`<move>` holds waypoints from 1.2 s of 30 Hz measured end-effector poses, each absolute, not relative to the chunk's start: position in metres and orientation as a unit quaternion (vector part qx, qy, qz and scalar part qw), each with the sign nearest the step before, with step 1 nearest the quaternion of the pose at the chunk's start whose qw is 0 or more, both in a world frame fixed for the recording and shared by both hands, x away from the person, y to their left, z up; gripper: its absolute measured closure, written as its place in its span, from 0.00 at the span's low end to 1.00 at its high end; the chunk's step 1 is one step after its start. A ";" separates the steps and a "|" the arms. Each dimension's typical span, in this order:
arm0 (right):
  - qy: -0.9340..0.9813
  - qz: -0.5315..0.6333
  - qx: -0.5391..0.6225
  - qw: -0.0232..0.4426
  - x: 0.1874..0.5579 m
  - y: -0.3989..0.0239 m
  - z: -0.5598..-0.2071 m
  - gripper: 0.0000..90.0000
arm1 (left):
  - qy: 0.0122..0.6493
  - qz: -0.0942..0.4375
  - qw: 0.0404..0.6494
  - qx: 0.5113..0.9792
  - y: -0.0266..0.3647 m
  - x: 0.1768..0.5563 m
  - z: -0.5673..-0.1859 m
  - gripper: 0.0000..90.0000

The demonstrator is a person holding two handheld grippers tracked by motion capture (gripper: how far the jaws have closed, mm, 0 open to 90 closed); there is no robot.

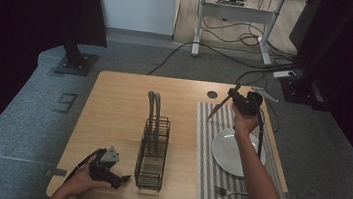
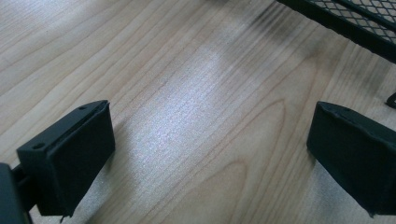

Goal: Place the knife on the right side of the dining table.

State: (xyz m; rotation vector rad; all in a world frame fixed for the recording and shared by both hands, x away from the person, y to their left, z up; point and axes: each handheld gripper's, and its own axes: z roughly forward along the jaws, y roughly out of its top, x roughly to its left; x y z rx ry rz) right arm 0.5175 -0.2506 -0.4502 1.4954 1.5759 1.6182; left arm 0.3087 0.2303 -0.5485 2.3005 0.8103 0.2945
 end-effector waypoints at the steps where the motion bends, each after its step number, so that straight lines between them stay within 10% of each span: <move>1: 0.569 0.582 0.541 0.214 0.517 -0.252 -0.451 0.92 | 0.311 0.113 0.336 0.882 0.230 0.309 -0.548 0.01; 36: 0.577 0.524 0.581 0.236 0.518 -0.294 -0.469 0.81 | 0.311 0.113 0.336 0.882 0.230 0.309 -0.548 0.01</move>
